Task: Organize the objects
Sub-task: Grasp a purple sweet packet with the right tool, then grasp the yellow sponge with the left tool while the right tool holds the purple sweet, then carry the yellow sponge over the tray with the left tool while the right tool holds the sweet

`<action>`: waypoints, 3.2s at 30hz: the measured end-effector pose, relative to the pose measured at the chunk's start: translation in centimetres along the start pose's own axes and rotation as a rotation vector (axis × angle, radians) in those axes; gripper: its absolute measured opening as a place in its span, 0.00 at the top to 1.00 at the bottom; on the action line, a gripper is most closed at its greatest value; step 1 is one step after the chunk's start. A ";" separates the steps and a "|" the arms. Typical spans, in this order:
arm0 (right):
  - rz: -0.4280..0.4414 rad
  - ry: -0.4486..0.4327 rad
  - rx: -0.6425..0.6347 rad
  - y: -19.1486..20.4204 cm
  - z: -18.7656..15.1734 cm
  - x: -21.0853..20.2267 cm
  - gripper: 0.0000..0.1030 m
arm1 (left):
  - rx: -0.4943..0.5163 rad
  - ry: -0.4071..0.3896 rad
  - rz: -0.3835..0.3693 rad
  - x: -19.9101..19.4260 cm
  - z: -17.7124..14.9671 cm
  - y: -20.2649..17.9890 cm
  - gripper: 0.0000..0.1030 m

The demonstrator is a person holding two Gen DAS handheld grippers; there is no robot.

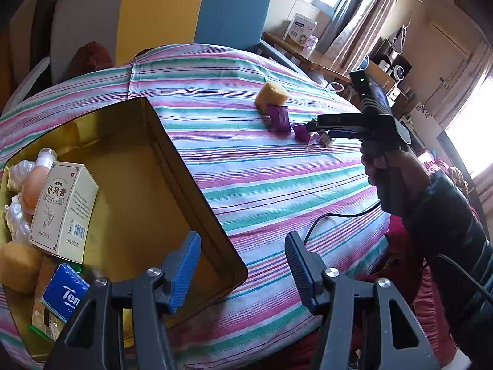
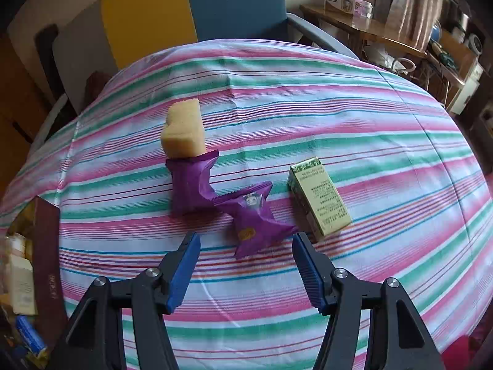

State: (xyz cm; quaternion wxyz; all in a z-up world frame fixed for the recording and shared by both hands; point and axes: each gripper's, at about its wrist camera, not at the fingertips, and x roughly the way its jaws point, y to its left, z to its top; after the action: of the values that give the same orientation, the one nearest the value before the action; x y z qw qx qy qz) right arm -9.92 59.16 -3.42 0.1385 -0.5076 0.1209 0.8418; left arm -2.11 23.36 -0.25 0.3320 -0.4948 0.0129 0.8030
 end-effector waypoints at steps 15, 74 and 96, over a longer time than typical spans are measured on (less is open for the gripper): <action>-0.034 0.094 -0.076 -0.2 1.2 4.5 0.68 | -0.025 0.023 0.003 0.8 0.2 0.8 0.45; 0.014 0.179 -0.176 1.2 -5.0 1.2 0.67 | -0.023 0.162 0.054 25.0 26.2 -7.4 0.59; -0.033 0.115 -0.293 4.0 -6.2 1.8 0.67 | 0.086 -0.169 0.188 0.7 9.3 -2.9 0.59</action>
State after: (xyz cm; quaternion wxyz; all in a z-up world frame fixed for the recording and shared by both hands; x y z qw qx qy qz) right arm -7.04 53.50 -7.57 0.0698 -0.5716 -0.0039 0.8175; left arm -8.06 29.21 4.82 0.2758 -0.4071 0.0655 0.8683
